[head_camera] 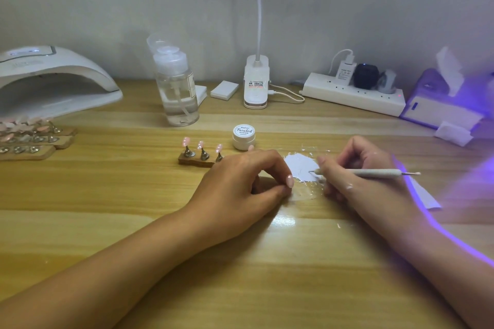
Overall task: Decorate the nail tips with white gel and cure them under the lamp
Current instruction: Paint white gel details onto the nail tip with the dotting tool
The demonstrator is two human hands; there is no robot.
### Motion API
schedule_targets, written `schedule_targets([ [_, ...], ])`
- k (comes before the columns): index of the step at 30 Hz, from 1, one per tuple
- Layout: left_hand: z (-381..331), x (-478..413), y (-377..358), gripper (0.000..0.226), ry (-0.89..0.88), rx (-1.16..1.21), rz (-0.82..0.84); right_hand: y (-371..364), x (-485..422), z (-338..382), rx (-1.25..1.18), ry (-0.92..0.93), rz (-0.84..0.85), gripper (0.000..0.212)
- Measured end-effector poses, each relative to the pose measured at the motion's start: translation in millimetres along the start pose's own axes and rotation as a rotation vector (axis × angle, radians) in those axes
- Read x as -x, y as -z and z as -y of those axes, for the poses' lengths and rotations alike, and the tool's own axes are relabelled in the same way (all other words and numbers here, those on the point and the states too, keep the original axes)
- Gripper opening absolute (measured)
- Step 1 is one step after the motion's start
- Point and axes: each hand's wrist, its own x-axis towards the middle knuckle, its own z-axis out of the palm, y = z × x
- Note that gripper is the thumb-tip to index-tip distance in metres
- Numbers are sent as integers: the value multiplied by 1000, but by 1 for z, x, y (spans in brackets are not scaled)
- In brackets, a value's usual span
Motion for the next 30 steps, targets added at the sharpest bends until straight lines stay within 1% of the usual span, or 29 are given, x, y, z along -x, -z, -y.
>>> schedule_targets([
  [2, 0, 0, 0, 9, 1, 3, 1, -1, 0, 0, 22, 13, 13, 26],
  [5, 0, 0, 0, 11, 2, 1, 7, 0, -1, 0, 39, 2, -38, 24],
  [9, 1, 0, 0, 11, 0, -12, 6, -1, 0, 1, 30, 7, 13, 26],
  [15, 1, 0, 0, 11, -2, -11, 5, 0, 3, 7, 53, 38, -39, 25],
  [16, 1, 0, 0, 11, 1, -10, 2, 1, 3, 9, 22, 65, -82, 26],
  [18, 1, 0, 0, 11, 6, -9, -5, 4, 6, 15, -127, 116, -151, 30],
  [20, 1, 0, 0, 11, 9, -15, -3, 4, 11, 22, -335, 97, -116, 33],
  [22, 1, 0, 0, 11, 4, -15, -2, -2, 17, 27, -472, 20, -17, 32],
  [25, 1, 0, 0, 12, -13, -10, -6, -10, 22, 28, -507, -47, 37, 39],
  [30, 3, 0, -1, 12, -17, -16, -5, -11, 23, 28, -481, -39, 43, 35],
])
